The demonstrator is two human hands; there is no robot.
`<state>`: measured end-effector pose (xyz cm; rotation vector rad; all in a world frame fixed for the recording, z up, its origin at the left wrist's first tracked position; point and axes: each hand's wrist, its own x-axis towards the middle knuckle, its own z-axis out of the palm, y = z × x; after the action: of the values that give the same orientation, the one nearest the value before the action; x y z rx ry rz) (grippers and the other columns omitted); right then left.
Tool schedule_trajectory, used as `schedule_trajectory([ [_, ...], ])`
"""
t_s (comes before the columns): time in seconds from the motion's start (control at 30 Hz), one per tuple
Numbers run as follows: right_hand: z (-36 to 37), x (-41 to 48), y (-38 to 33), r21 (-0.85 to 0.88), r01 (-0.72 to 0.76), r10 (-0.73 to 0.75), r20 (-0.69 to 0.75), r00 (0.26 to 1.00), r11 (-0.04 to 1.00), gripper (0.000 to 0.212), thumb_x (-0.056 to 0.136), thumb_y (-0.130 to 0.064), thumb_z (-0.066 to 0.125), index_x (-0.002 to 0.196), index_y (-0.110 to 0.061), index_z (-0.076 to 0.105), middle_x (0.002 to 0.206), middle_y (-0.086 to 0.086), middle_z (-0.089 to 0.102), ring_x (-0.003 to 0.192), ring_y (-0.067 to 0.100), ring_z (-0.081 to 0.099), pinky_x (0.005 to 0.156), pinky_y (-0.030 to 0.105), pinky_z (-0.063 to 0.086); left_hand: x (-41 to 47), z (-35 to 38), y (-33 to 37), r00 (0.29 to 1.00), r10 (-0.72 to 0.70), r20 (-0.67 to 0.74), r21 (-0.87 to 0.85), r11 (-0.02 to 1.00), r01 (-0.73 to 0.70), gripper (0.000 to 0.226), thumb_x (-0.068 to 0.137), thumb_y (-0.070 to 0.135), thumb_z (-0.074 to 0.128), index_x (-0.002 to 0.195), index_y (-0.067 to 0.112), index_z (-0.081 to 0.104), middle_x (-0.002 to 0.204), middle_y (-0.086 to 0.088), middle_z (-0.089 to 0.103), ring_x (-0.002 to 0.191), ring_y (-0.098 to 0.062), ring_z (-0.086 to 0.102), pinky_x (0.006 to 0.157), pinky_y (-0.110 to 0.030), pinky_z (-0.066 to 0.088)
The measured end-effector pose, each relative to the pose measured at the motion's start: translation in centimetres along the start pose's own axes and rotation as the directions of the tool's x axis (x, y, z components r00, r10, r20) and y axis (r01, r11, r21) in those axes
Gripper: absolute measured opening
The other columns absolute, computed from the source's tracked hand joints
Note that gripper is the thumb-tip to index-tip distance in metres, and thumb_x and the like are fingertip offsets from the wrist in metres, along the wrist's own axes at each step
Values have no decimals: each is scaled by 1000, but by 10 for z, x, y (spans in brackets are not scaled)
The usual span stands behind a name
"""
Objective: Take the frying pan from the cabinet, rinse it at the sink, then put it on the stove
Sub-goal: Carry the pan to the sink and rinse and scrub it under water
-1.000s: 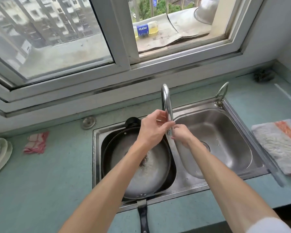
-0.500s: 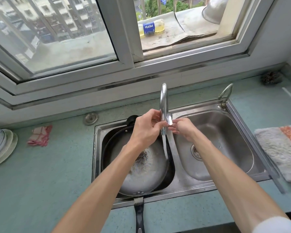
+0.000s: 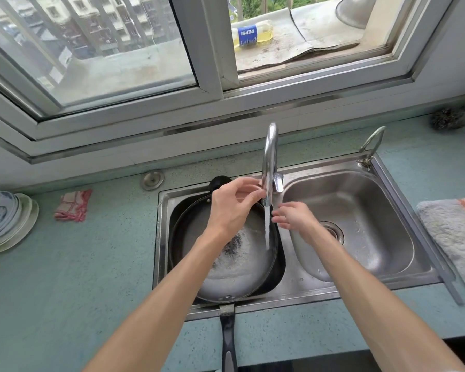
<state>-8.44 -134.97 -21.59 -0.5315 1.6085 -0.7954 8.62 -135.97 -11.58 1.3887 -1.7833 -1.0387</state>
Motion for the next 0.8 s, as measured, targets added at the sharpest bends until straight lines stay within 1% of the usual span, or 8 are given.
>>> schedule_trajectory([
  [0.13, 8, -23, 31, -20, 3, -1, 70, 998, 1000, 30, 97, -7, 51, 125, -1, 59, 91, 6, 71, 73, 15, 66, 73, 25, 56, -38, -13, -52, 982, -187, -33, -13, 982, 187, 26, 89, 39, 68, 110, 25, 73, 96, 10, 76, 92, 1, 70, 87, -27, 57],
  [0.23, 12, -36, 58, -51, -31, 35, 87, 996, 998, 27, 100, -8, 46, 122, 0, 59, 96, 12, 67, 77, 18, 62, 63, 20, 49, -75, -21, -96, 942, -335, -29, 12, 942, 336, 24, 92, 37, 63, 109, 23, 73, 94, 9, 76, 90, -3, 71, 88, -36, 58],
  [0.4, 24, -52, 104, -214, -71, 103, 141, 985, 974, 23, 99, -5, 44, 116, -3, 60, 100, 14, 70, 77, 18, 62, 62, 23, 49, -144, -23, -158, 856, -515, -43, 155, 843, 515, 16, 94, 27, 62, 105, 22, 72, 96, 10, 73, 93, -5, 68, 89, -30, 55],
  [0.5, 37, -60, 125, -265, -55, 102, 167, 981, 963, 19, 94, -4, 49, 107, -9, 63, 93, 8, 72, 77, 19, 66, 71, 33, 54, -169, -20, -176, 861, -505, -60, 218, 835, 505, 13, 94, 17, 62, 101, 23, 71, 97, 11, 72, 94, -3, 67, 79, -12, 48],
  [0.6, 52, -69, 133, -307, -29, 71, 126, 989, 951, 13, 88, -10, 56, 91, -19, 65, 86, 7, 75, 80, 23, 74, 74, 41, 59, -172, -19, -179, 886, -458, -75, 264, 848, 460, 12, 91, 15, 65, 98, 23, 70, 94, 10, 70, 88, 1, 65, 78, -13, 49],
  [0.67, 60, -79, 130, -395, -4, 51, 109, 993, 919, 11, 85, -16, 57, 90, -19, 67, 83, 3, 76, 84, 21, 74, 74, 38, 60, -171, -19, -184, 896, -416, -156, 305, 842, 445, 12, 88, 16, 68, 99, 22, 68, 95, 6, 64, 86, -4, 63, 78, -19, 49],
  [0.73, 68, -92, 128, -492, 12, 54, 119, 991, 870, 11, 82, -21, 58, 85, -14, 67, 82, -1, 75, 81, 17, 72, 72, 33, 56, -168, -22, -188, 858, -432, -279, 293, 812, 504, 13, 85, 16, 72, 96, 20, 67, 94, 2, 60, 84, -11, 60, 75, -23, 45],
  [0.8, 80, -103, 130, -586, 19, 104, 175, 979, 810, 17, 80, -28, 58, 72, -13, 59, 74, -4, 69, 71, 15, 65, 67, 31, 50, -163, -28, -193, 787, -508, -351, 197, 781, 593, 16, 80, 15, 77, 88, 17, 63, 87, -1, 62, 78, -14, 58, 67, -18, 37],
])
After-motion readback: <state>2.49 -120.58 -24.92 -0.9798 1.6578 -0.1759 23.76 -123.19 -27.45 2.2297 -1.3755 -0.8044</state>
